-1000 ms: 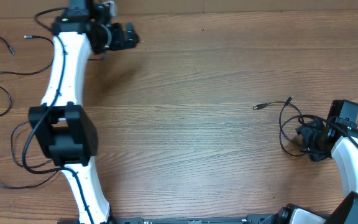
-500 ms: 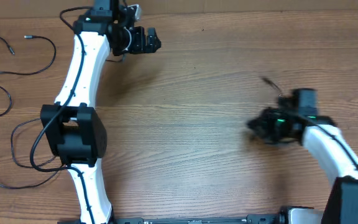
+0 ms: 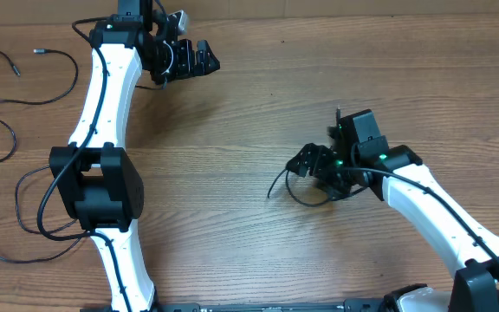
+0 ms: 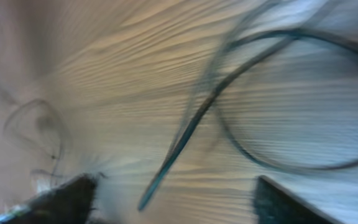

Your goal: Untangle cables

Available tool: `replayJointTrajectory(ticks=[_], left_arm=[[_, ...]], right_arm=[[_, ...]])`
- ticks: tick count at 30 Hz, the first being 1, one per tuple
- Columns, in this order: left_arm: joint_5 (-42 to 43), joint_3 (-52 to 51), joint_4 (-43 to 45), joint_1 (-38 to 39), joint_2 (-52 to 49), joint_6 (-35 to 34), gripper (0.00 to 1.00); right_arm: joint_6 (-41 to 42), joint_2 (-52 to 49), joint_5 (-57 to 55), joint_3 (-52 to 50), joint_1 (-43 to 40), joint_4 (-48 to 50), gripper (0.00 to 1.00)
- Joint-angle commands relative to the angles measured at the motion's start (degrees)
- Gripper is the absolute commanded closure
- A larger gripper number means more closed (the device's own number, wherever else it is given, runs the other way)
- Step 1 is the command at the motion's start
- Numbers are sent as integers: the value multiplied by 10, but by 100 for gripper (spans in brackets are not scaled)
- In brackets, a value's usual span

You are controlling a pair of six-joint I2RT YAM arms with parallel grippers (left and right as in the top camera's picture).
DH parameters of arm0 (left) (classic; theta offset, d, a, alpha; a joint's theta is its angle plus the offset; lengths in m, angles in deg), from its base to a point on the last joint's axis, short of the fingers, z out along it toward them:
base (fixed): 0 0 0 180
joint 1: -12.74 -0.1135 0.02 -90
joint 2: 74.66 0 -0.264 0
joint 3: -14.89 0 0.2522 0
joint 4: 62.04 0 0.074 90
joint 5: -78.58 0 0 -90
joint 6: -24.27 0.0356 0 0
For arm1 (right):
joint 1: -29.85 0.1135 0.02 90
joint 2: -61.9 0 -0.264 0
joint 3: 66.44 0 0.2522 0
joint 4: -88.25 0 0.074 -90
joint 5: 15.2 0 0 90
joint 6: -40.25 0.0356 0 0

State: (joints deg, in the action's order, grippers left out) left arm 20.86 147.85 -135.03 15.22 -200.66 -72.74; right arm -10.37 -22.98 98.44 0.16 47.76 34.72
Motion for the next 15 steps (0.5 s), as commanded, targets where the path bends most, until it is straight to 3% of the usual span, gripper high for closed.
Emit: replayJointTrajectory(ticks=[1, 9, 12, 13, 15], left_arm=[[82, 9, -6, 4, 20, -4, 0], [73, 9, -55, 77, 20, 45, 0], [-14, 9, -62, 126, 19, 44, 0], [-92, 9, -68, 163, 19, 42, 0], [-168, 9, -76, 202, 16, 31, 0]], right_arm=[[2, 1, -159, 49, -23, -60, 0], [3, 5, -273, 204, -122, -258, 0], [2, 14, -275, 248, -175, -308, 0], [2, 22, -274, 262, -208, -326, 0], [3, 30, -274, 264, -238, -331, 0]])
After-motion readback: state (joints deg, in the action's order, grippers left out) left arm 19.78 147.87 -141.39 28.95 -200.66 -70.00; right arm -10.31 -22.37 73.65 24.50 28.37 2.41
